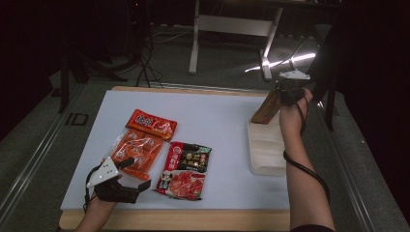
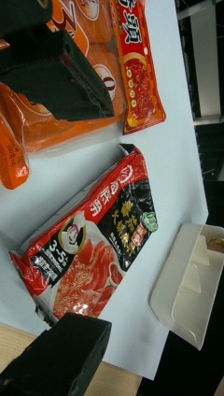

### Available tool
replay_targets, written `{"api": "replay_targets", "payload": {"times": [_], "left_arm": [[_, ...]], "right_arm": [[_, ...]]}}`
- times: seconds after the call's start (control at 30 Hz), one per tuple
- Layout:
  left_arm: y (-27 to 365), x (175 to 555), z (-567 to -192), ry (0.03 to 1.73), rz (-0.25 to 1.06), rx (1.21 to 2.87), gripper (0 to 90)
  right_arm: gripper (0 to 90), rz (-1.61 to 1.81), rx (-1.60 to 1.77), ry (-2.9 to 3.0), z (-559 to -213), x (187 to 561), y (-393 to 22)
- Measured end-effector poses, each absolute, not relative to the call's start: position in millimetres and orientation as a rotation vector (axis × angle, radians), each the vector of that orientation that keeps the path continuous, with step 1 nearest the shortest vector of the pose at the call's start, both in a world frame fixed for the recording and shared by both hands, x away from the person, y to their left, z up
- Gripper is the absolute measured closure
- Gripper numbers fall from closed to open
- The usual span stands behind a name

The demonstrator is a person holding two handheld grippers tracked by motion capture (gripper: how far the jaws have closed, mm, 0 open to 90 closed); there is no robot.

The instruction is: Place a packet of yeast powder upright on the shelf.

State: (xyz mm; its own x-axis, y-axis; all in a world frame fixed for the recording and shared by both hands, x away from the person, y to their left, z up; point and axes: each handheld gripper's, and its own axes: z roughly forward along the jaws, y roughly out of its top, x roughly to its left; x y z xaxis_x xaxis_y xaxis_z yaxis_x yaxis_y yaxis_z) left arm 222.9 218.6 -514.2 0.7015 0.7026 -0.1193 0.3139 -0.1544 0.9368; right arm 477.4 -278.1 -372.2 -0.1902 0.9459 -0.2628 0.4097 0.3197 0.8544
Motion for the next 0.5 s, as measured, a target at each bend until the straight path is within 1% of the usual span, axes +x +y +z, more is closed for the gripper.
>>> {"api": "replay_targets", "payload": {"times": [0.33,0.5], "left_arm": [[218.2,222.3,-513.8,0.81,0.42,1.749,1.8],[218.7,222.5,-513.9,0.812,0.42,1.747,1.8]], "right_arm": [[90.0,0.809,1.195,1.815,-386.1,476.1,-262.1],[90.0,0.782,1.201,1.8,-385.5,475.4,-266.6]]}}
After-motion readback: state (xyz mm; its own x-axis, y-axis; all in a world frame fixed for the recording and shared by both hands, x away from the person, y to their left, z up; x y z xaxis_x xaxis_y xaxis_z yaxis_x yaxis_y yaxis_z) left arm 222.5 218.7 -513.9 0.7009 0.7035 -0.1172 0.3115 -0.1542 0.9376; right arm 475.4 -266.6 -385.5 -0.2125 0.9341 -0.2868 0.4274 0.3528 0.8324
